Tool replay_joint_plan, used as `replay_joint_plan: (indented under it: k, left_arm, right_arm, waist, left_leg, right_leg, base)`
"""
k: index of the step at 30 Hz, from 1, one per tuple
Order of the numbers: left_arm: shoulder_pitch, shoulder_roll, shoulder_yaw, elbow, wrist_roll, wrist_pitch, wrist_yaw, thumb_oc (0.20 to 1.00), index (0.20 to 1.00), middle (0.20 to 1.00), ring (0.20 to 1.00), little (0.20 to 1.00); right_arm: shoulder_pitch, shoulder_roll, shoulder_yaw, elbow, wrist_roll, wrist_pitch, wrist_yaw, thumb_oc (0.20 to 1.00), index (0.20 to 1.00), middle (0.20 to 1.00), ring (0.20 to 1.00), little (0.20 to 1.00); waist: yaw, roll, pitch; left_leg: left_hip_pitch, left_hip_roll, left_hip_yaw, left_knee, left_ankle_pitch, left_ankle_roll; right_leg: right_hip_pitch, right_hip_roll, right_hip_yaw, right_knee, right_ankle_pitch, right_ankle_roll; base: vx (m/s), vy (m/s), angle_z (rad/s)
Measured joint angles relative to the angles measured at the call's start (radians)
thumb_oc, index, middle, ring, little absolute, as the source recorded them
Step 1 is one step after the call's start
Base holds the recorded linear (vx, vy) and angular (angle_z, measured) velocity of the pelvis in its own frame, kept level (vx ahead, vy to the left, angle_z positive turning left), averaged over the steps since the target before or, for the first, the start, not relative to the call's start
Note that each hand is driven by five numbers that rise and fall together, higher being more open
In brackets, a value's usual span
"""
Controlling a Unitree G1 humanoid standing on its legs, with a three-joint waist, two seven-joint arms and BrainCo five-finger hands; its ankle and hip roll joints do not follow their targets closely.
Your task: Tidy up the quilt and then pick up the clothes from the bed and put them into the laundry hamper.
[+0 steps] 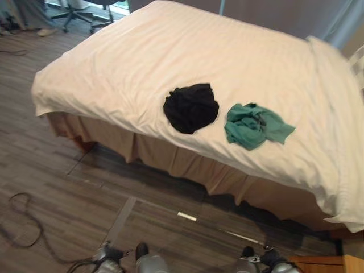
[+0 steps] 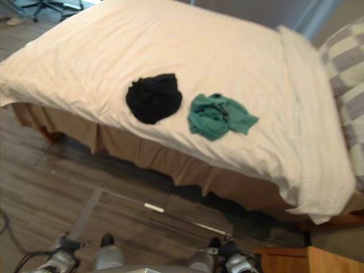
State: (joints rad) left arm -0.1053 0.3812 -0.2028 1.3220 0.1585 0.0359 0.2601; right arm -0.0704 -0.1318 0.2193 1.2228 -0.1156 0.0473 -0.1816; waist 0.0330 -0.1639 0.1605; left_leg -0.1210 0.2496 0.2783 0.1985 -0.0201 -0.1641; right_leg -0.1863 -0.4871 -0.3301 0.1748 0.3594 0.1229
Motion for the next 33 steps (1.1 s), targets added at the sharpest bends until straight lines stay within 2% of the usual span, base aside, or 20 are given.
replay_joint_plan:
  k: [1, 4, 5, 6, 8, 9, 11, 13, 14, 15, 16, 17, 18, 20, 22, 24, 25, 27, 30, 33]
  left_arm:
    - [0.011, -0.016, -0.007, -0.007, 0.003, -0.008, 0.003, 1.000, 1.000, 1.000, 1.000, 1.000]
    - [0.025, -0.051, -0.030, -0.014, 0.013, -0.003, -0.008, 1.000, 1.000, 1.000, 1.000, 1.000]
    - [0.023, -0.074, -0.036, -0.009, 0.021, -0.005, -0.023, 1.000, 1.000, 1.000, 1.000, 1.000]
    - [0.006, -0.112, -0.035, -0.013, 0.021, -0.005, -0.024, 1.000, 1.000, 1.000, 1.000, 1.000]
    - [-0.005, -0.145, -0.038, -0.025, 0.028, -0.013, -0.028, 1.000, 1.000, 1.000, 1.000, 1.000]
    - [-0.004, -0.148, -0.037, -0.036, 0.055, -0.015, -0.032, 1.000, 1.000, 1.000, 1.000, 1.000]
    - [-0.024, -0.130, -0.033, -0.041, 0.061, -0.017, -0.028, 1.000, 1.000, 1.000, 1.000, 1.000]
    - [-0.037, -0.112, -0.033, -0.057, 0.062, -0.018, -0.021, 1.000, 1.000, 1.000, 1.000, 1.000]
    - [-0.042, -0.118, -0.030, -0.058, 0.061, -0.017, -0.020, 1.000, 1.000, 1.000, 1.000, 1.000]
    - [-0.051, -0.123, -0.047, -0.066, 0.061, -0.018, -0.019, 1.000, 1.000, 1.000, 1.000, 1.000]
    - [-0.029, -0.122, -0.065, -0.065, 0.062, -0.027, -0.018, 1.000, 1.000, 1.000, 1.000, 1.000]
    - [-0.027, -0.122, -0.065, -0.068, 0.063, -0.029, -0.018, 1.000, 1.000, 1.000, 1.000, 1.000]
    - [-0.005, -0.120, -0.085, -0.120, 0.062, -0.027, -0.011, 1.000, 1.000, 1.000, 1.000, 1.000]
    - [-0.025, -0.124, -0.113, -0.114, 0.067, -0.028, -0.009, 1.000, 1.000, 1.000, 1.000, 1.000]
    - [-0.060, -0.127, -0.121, -0.115, 0.086, -0.028, -0.007, 1.000, 1.000, 1.000, 1.000, 1.000]
    - [-0.050, -0.139, -0.153, -0.124, 0.108, -0.030, -0.020, 1.000, 1.000, 1.000, 1.000, 1.000]
    - [-0.062, -0.131, -0.160, -0.123, 0.125, -0.031, -0.023, 1.000, 1.000, 1.000, 1.000, 1.000]
    - [-0.100, -0.100, -0.167, -0.125, 0.135, -0.027, -0.027, 1.000, 1.000, 1.000, 1.000, 1.000]
    - [-0.117, -0.073, -0.189, -0.087, 0.141, -0.026, -0.038, 1.000, 1.000, 1.000, 1.000, 1.000]
    - [-0.118, -0.063, -0.145, -0.041, 0.141, -0.026, -0.043, 1.000, 1.000, 1.000, 1.000, 1.000]
  right_arm:
    - [-0.001, -0.005, -0.012, -0.003, 0.001, -0.010, -0.003, 1.000, 1.000, 1.000, 1.000, 1.000]
    - [0.011, -0.040, 0.016, -0.070, 0.009, -0.021, -0.011, 1.000, 1.000, 1.000, 1.000, 1.000]
    - [-0.006, -0.059, 0.035, -0.067, 0.009, -0.022, -0.014, 1.000, 1.000, 1.000, 1.000, 1.000]
    - [-0.003, -0.091, 0.032, -0.066, 0.012, -0.017, -0.015, 1.000, 1.000, 1.000, 1.000, 1.000]
    - [-0.006, -0.116, 0.032, -0.071, 0.018, -0.019, -0.015, 1.000, 1.000, 1.000, 1.000, 1.000]
    - [-0.006, -0.130, 0.033, -0.098, 0.018, -0.025, -0.018, 1.000, 1.000, 1.000, 1.000, 1.000]
    - [-0.034, -0.117, 0.058, -0.101, 0.015, -0.025, -0.020, 1.000, 1.000, 1.000, 1.000, 1.000]
    - [-0.070, -0.093, 0.088, -0.078, 0.006, -0.025, -0.021, 1.000, 1.000, 1.000, 1.000, 1.000]
    - [-0.079, -0.094, 0.093, -0.075, 0.006, -0.026, -0.025, 1.000, 1.000, 1.000, 1.000, 1.000]
    - [-0.088, -0.099, 0.104, -0.060, 0.004, -0.027, -0.027, 1.000, 1.000, 1.000, 1.000, 1.000]
    - [-0.096, -0.100, 0.104, -0.059, -0.001, -0.022, -0.032, 1.000, 1.000, 1.000, 1.000, 1.000]
    - [-0.099, -0.103, 0.103, -0.062, -0.002, -0.022, -0.033, 1.000, 1.000, 1.000, 1.000, 1.000]
    - [-0.121, -0.104, 0.072, -0.048, -0.002, -0.022, -0.038, 1.000, 1.000, 1.000, 1.000, 1.000]
    - [-0.149, -0.119, 0.056, -0.021, -0.001, -0.015, -0.047, 1.000, 1.000, 1.000, 1.000, 1.000]
    - [-0.138, -0.146, 0.048, -0.030, -0.001, -0.014, -0.048, 1.000, 1.000, 1.000, 1.000, 1.000]
    - [-0.082, -0.172, 0.014, -0.065, 0.004, -0.019, -0.055, 1.000, 1.000, 1.000, 1.000, 1.000]
    - [-0.065, -0.155, 0.004, -0.050, 0.010, -0.014, -0.060, 1.000, 1.000, 1.000, 1.000, 1.000]
    - [-0.041, -0.115, -0.011, -0.057, 0.014, -0.013, -0.054, 1.000, 1.000, 1.000, 1.000, 1.000]
    - [-0.037, -0.063, -0.014, -0.066, 0.057, -0.006, -0.052, 1.000, 1.000, 1.000, 1.000, 1.000]
    - [-0.034, -0.055, -0.019, -0.064, 0.085, -0.007, -0.053, 1.000, 1.000, 1.000, 1.000, 1.000]
  waist:
    - [0.001, 0.032, 0.002]
    - [-0.021, 0.113, 0.018]
    - [-0.066, 0.110, 0.020]
    - [-0.090, 0.123, 0.032]
    - [-0.115, 0.148, 0.033]
    - [-0.118, 0.162, 0.043]
    - [-0.111, 0.127, 0.065]
    - [-0.096, 0.085, 0.087]
    - [-0.093, 0.086, 0.089]
    - [-0.101, 0.074, 0.098]
    - [-0.108, 0.089, 0.099]
    - [-0.110, 0.101, 0.100]
    - [-0.099, 0.119, 0.085]
    - [-0.087, 0.150, 0.083]
    - [-0.100, 0.184, 0.085]
    - [-0.131, 0.215, 0.062]
    - [-0.142, 0.169, 0.055]
    - [-0.153, 0.118, 0.046]
    - [-0.162, 0.118, 0.053]
    - [-0.164, 0.121, 0.055]
  left_leg:
    - [0.036, 0.010, -0.007, -0.049, 0.007, 0.011]
    - [0.116, 0.030, -0.017, -0.191, 0.046, 0.070]
    - [0.119, -0.002, -0.007, -0.224, 0.069, 0.064]
    - [0.126, -0.025, -0.005, -0.237, 0.075, 0.044]
    - [0.151, -0.056, 0.005, -0.257, 0.017, 0.063]
    - [0.141, -0.064, -0.008, -0.162, 0.067, 0.045]
    - [0.067, -0.079, -0.054, 0.036, 0.076, 0.010]
    - [-0.057, -0.088, -0.086, 0.304, 0.175, -0.086]
    - [-0.116, -0.089, -0.110, 0.406, 0.258, -0.091]
    - [-0.157, -0.075, -0.099, 0.472, 0.254, -0.087]
    - [-0.153, -0.049, -0.068, 0.434, 0.180, -0.061]
    - [-0.135, -0.031, -0.043, 0.370, 0.161, -0.039]
    - [-0.066, -0.031, 0.022, 0.077, 0.083, 0.015]
    - [0.004, -0.050, -0.017, -0.275, 0.106, 0.016]
    - [-0.011, -0.029, -0.075, -0.286, 0.151, 0.028]
    - [0.071, -0.021, -0.074, -0.285, 0.185, 0.053]
    - [0.090, -0.068, -0.060, -0.285, 0.180, 0.042]
    - [0.090, -0.109, -0.049, -0.291, 0.160, 0.067]
    - [0.097, -0.131, 0.004, -0.286, 0.131, 0.126]
    - [0.096, -0.158, 0.003, -0.286, 0.121, 0.135]
  right_leg:
    - [-0.013, 0.051, -0.003, 0.104, -0.156, 0.046]
    - [-0.035, 0.337, 0.079, 0.253, -0.404, 0.026]
    - [0.015, 0.446, 0.019, 0.114, -0.469, -0.069]
    - [0.078, 0.460, -0.001, 0.013, -0.453, -0.152]
    - [0.101, 0.453, 0.013, -0.036, -0.444, -0.128]
    - [0.114, 0.452, 0.033, -0.041, -0.450, -0.136]
    - [0.125, 0.423, 0.054, -0.038, -0.446, -0.144]
    - [0.157, 0.375, 0.078, -0.057, -0.433, -0.156]
    - [0.166, 0.361, 0.091, -0.058, -0.436, -0.159]
    - [0.202, 0.349, 0.096, -0.096, -0.425, -0.152]
    - [0.234, 0.355, 0.093, -0.128, -0.418, -0.152]
    - [0.241, 0.360, 0.102, -0.131, -0.418, -0.152]
    - [0.241, 0.369, 0.190, -0.175, -0.406, -0.126]
    - [0.252, 0.383, 0.250, -0.239, -0.373, -0.093]
    - [0.272, 0.396, 0.253, -0.251, -0.367, -0.087]
    - [0.346, 0.398, 0.257, -0.240, -0.396, -0.029]
    - [0.340, 0.352, 0.254, -0.221, -0.427, 0.002]
    - [0.297, 0.305, 0.251, -0.157, -0.412, 0.022]
    - [0.131, 0.277, 0.255, 0.001, -0.442, 0.046]
    - [0.105, 0.302, 0.257, -0.130, -0.427, 0.063]
  base:
    - [0.29, 0.399, -0.24]
    - [0.26, 0.244, -0.21]
    - [0.30, 0.175, 0.25]
    - [0.41, 0.215, 0.35]
    - [0.30, 0.135, 0.00]
    - [0.27, 0.080, -0.24]
    - [0.19, 0.034, -0.29]
    - [0.18, 0.101, -0.37]
    - [0.09, 0.111, -0.29]
    - [0.24, 0.417, -0.22]
    - [0.24, 0.493, -0.30]
    - [0.49, 0.843, -0.78]
    - [0.43, 0.694, -1.13]
    - [0.30, 0.441, -1.00]
    - [0.24, 0.392, -0.46]
    - [0.16, 0.313, -0.56]
    - [0.11, 0.269, -0.47]
    - [0.05, 0.210, -0.26]
    - [0.06, 0.109, -0.40]
    - [0.04, 0.034, -0.04]
